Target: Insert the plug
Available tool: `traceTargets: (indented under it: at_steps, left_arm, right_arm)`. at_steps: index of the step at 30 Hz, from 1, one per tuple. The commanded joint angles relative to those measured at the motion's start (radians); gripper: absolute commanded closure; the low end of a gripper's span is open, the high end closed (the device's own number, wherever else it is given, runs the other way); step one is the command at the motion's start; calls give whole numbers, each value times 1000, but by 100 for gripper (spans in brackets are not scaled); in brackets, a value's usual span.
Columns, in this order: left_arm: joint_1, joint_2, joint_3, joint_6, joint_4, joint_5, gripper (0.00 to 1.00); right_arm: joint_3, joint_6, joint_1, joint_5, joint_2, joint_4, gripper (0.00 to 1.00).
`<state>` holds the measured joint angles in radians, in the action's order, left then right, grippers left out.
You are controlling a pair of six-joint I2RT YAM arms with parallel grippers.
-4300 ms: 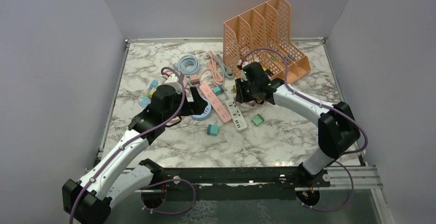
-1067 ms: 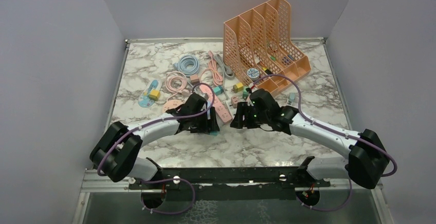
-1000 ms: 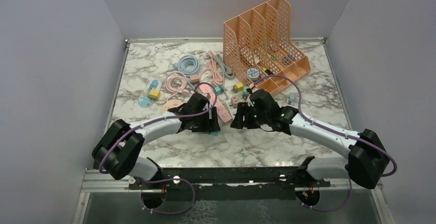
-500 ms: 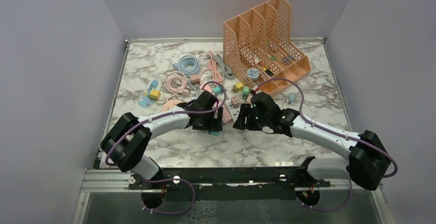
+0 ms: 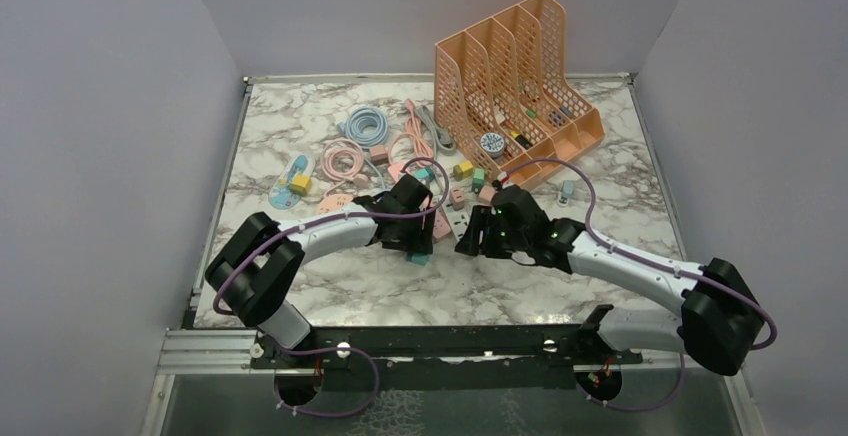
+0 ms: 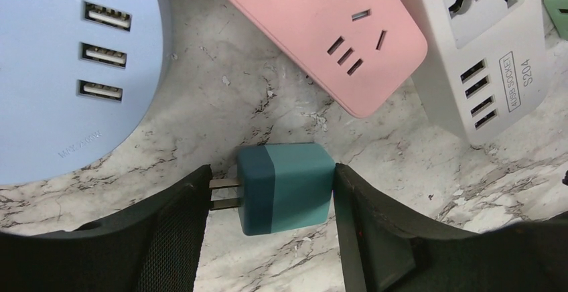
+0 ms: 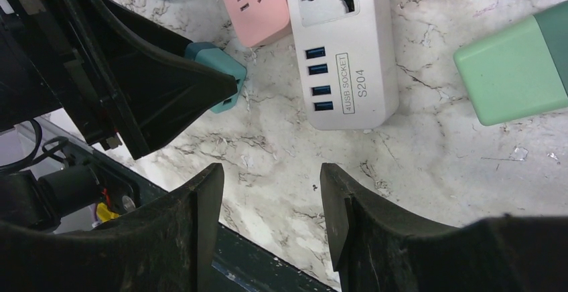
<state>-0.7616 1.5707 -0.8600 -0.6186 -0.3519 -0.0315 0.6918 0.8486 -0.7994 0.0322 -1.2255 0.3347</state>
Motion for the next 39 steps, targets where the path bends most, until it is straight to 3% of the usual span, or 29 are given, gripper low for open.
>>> traceTargets:
  at_steps: [1, 8, 27, 34, 39]
  left_arm:
    - [-11, 11, 10, -17, -40, 31, 47]
    - [-12, -123, -31, -125, -43, -3, 47]
    - [-2, -299, -83, -413, 41, -166, 45]
    - [-1, -326, -80, -457, 70, -181, 42]
    - [0, -345, -90, -458, 50, -164, 37]
  right_arm:
    - [-62, 13, -7, 19, 52, -135, 45]
    - [-170, 18, -7, 121, 109, -392, 43]
    - [-185, 173, -7, 127, 71, -699, 39]
    - [-184, 212, -7, 79, 74, -717, 58]
    - [-213, 212, -7, 16, 119, -729, 60]
